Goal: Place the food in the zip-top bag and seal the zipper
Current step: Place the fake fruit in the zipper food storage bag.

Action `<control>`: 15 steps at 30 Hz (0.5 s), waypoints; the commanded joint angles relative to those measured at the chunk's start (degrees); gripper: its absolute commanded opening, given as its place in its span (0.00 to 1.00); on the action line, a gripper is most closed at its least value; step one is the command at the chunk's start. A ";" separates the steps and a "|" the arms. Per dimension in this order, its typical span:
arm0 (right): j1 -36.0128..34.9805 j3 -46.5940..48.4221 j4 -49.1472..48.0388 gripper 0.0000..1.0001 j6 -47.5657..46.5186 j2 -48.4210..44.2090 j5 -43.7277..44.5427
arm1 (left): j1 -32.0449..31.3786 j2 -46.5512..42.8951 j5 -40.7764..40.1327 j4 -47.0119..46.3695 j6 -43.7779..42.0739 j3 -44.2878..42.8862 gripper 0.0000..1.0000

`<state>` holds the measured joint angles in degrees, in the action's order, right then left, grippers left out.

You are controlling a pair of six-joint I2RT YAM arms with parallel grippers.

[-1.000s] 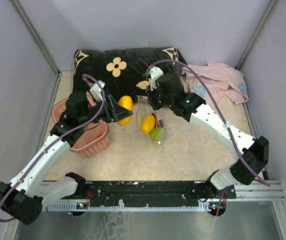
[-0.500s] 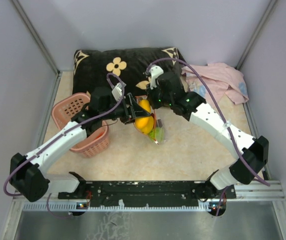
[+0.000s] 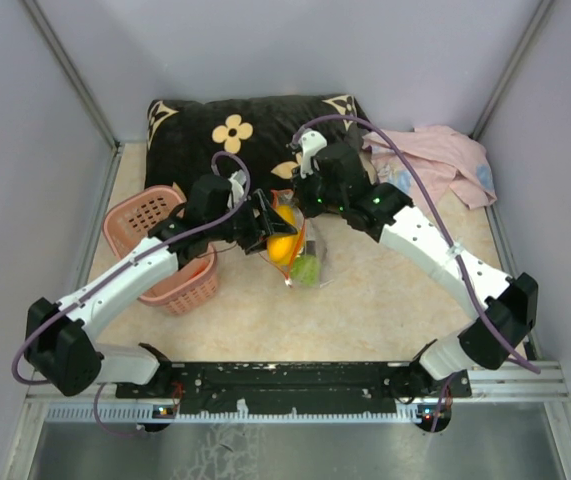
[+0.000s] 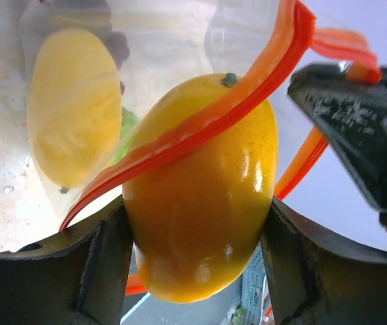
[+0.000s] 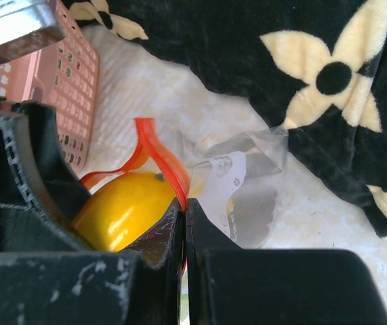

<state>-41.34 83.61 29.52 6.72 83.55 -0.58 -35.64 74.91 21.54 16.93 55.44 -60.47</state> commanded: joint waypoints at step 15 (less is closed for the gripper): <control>0.37 -2.96 -6.70 0.00 4.21 -5.65 -4.98 | -1.68 5.35 -6.97 1.09 -3.90 -9.54 0.73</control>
<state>-41.32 80.95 27.44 9.30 81.38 -3.70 -36.36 80.25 15.88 18.98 53.41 -67.07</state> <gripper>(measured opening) 0.009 0.723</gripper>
